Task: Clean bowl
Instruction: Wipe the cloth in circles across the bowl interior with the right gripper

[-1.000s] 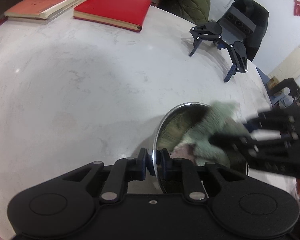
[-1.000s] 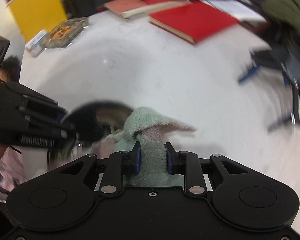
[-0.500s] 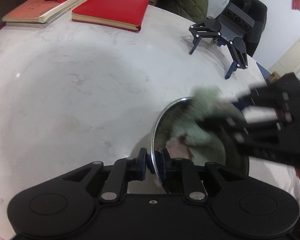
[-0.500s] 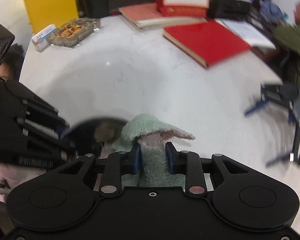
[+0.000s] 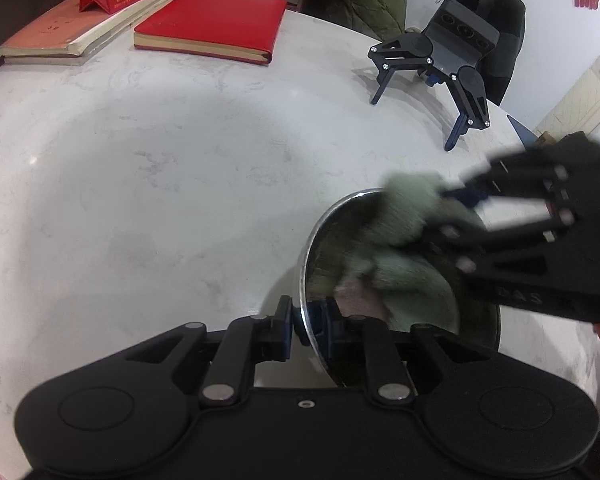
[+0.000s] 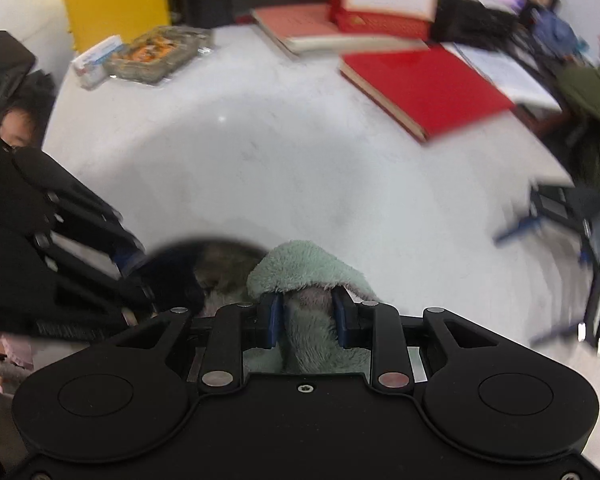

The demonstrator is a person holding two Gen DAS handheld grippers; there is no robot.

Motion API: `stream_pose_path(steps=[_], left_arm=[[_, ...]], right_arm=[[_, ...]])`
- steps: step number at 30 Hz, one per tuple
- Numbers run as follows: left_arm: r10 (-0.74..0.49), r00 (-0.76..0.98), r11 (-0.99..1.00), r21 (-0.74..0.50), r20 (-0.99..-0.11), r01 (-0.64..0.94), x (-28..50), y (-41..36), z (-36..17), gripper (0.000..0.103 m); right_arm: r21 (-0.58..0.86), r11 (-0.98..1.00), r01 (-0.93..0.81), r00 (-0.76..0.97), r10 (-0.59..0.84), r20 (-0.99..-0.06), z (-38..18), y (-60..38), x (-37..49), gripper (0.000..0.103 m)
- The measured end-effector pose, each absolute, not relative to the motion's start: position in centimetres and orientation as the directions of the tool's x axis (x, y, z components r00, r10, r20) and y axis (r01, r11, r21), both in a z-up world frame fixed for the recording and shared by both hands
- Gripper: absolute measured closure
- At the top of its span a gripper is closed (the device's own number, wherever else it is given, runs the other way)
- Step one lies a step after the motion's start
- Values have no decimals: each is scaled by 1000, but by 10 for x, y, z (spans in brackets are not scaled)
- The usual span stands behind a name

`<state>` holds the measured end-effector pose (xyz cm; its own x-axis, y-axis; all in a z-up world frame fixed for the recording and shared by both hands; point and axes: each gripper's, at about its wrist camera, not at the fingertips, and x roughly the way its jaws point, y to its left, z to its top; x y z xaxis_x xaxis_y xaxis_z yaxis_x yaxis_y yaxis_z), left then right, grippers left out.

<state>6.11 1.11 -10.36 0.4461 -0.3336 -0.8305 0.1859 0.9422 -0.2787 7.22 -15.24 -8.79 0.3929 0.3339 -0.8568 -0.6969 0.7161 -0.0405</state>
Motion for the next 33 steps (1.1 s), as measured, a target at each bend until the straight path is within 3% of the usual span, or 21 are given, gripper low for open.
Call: stream_pose_path(steps=[3, 12, 18, 24, 30, 33], left_arm=[[-341, 439, 939, -285, -831, 191, 61, 10, -104, 89], [-325, 439, 944, -262, -837, 199, 60, 9, -101, 88], [-337, 445, 941, -284, -829, 185, 59, 11, -102, 88], [-325, 445, 945, -263, -835, 196, 58, 9, -101, 87], [-323, 459, 946, -269, -828, 181, 55, 10, -102, 87], [-334, 461, 943, -282, -822, 179, 54, 10, -103, 87]], right_arm=[[5, 741, -672, 364, 336, -869, -89, -168, 59, 78], [-44, 693, -720, 413, 376, -830, -79, -134, 79, 77], [32, 751, -660, 352, 347, -869, -94, -169, 64, 78], [-60, 705, -706, 416, 346, -841, -82, -141, 69, 78], [93, 820, -564, 391, 365, -845, -92, -172, 74, 78], [309, 866, -393, 331, 446, -832, -103, -208, 61, 77]])
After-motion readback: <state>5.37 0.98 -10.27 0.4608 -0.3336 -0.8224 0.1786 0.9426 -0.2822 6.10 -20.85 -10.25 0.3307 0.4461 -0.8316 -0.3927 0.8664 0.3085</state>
